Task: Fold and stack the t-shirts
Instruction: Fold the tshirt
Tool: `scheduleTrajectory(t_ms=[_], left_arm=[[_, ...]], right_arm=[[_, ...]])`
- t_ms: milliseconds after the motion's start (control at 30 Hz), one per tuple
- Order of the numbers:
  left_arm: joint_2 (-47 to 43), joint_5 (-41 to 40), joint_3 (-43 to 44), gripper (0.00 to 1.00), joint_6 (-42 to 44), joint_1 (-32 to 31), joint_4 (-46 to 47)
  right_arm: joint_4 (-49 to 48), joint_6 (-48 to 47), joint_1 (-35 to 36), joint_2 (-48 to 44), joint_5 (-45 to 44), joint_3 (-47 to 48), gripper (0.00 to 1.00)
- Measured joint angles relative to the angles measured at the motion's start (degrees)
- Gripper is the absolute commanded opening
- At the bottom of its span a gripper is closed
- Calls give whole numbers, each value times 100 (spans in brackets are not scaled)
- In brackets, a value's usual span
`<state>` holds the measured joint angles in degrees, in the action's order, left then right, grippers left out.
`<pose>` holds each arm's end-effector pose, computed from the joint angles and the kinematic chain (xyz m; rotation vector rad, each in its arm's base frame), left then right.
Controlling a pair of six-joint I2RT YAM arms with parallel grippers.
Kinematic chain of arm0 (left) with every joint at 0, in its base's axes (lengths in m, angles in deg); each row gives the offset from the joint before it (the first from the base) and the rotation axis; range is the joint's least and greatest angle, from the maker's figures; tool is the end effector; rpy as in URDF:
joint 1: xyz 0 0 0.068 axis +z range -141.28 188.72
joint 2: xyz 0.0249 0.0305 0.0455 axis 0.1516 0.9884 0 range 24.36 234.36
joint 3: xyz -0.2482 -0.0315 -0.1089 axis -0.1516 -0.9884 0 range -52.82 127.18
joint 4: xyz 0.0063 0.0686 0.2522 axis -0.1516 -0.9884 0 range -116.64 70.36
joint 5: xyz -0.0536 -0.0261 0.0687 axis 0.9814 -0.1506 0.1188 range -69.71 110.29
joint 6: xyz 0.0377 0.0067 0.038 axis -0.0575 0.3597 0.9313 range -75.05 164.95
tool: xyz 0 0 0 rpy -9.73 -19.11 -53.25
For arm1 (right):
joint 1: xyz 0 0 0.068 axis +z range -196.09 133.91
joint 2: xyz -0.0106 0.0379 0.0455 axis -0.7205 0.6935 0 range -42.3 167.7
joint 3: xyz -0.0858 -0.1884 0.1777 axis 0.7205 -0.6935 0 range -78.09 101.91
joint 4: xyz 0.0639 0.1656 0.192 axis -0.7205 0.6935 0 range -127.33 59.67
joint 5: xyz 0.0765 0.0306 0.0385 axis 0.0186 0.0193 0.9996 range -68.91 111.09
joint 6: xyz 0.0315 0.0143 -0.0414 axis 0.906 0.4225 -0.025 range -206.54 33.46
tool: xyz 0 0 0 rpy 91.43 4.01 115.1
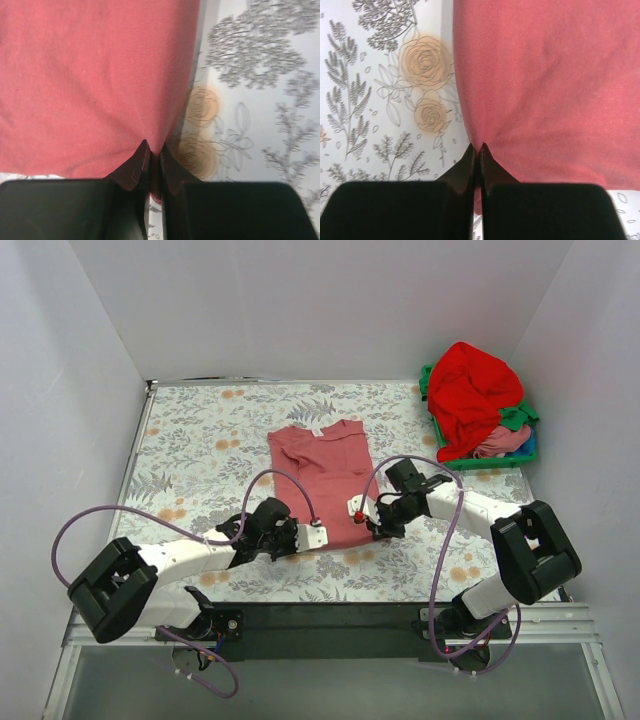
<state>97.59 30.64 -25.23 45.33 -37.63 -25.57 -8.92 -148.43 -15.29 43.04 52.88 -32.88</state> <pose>0.1512 -0.1678 0.1477 1.0794 2.2965 -0.5568 0.2160 0.1507 0.1676 -1.9628 1.6801 0.5770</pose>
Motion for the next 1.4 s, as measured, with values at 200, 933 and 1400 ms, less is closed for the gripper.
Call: scheduleTrajectory(t_ms=[200,933,1400], left_arm=[[-501,702,-2,0,4,-192,-586],[-1095,1589,457,0,-7,800,-1209],[942,1668,1690,0,-221,2492,811]], right_arm=[[765,-313,-28,-26,162,46,1],[1775,-42,-48,308,-74,2387,1],[933,1283,-343,3047,-713,5886,1]])
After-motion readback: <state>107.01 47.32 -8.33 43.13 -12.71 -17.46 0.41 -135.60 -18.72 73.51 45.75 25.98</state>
